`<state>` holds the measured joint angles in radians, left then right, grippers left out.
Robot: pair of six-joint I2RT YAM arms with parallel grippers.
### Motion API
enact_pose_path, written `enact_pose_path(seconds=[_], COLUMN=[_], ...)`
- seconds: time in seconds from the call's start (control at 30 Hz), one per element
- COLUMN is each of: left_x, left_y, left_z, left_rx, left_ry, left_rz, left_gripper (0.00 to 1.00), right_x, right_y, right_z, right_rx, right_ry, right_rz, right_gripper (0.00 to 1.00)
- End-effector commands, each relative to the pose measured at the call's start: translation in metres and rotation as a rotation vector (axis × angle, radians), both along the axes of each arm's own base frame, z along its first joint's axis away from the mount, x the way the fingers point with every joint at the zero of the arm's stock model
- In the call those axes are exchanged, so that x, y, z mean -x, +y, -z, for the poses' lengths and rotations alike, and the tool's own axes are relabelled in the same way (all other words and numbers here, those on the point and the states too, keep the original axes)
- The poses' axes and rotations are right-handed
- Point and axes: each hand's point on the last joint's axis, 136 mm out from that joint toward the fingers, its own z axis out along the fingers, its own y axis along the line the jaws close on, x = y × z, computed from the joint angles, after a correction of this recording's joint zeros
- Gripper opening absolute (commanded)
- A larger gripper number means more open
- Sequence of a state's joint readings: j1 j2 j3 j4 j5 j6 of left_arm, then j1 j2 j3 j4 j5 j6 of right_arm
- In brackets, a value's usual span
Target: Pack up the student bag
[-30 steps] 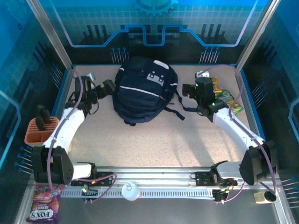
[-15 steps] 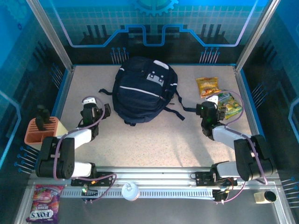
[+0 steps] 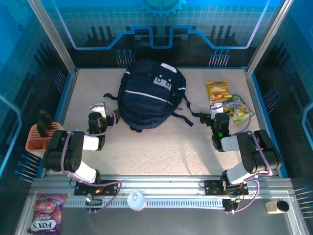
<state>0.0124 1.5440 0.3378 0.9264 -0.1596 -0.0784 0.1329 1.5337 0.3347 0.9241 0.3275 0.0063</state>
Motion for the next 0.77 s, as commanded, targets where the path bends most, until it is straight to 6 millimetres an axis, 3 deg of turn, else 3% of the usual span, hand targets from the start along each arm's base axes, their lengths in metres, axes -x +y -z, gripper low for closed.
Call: enact_pose_path(seconds=[0.0,0.2,0.37,0.73], left_x=[-0.005,-0.008,-0.012,-0.013], left_y=[0.002,0.0,-0.013,-0.013], left_z=[-0.015,-0.014,-0.012,-0.013], left_rx=[-0.019,-0.056,-0.074,-0.071], left_ry=[-0.069,-0.051,-0.031,-0.029], left_rz=[0.002,-0.02,0.05,0.05], left_gripper=[0.99,0.99,0.99,0.99], right_x=[-0.011,-0.013,-0.013,-0.013], right_y=[0.001,-0.004,-0.004,-0.004], right_z=[-0.017,-0.015,-0.015,-0.015], right_rx=[-0.017,-0.04,-0.039,-0.039], right_ry=[-0.075,-0.048,-0.049,-0.048], right_rz=[-0.022,-0.002,-0.001,0.0], right_gripper=[1.0,1.0,1.0,1.0])
